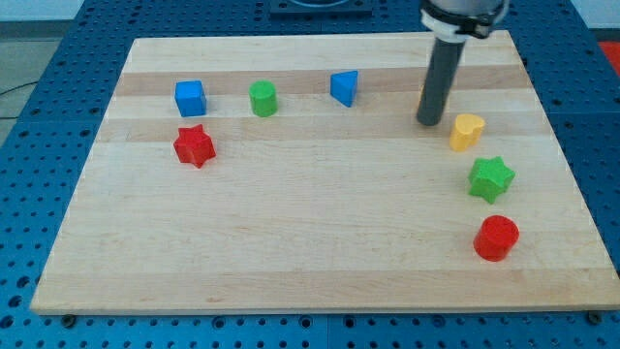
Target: Move the yellow hexagon into the yellow heart
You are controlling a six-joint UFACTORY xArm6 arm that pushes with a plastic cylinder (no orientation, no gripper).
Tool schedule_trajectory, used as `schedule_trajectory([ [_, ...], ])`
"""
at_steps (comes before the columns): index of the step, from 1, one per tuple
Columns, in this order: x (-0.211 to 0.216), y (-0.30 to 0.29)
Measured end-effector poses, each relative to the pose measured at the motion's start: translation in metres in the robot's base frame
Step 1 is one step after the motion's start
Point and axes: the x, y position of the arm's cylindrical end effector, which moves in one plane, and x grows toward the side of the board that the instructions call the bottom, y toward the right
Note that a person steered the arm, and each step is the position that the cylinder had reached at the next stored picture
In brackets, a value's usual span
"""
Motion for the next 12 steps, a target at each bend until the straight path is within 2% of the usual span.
schedule_trajectory([
  [1, -0.007, -0.045],
  [2, -0.034, -0.018],
  [3, -0.034, 0.046],
  [6, -0.034, 0.057],
  [7, -0.061, 0.046],
  [8, -0.092, 0.087],
  [9, -0.084, 0.174],
  [10, -0.033, 0.177],
  [12, -0.025, 0.101],
])
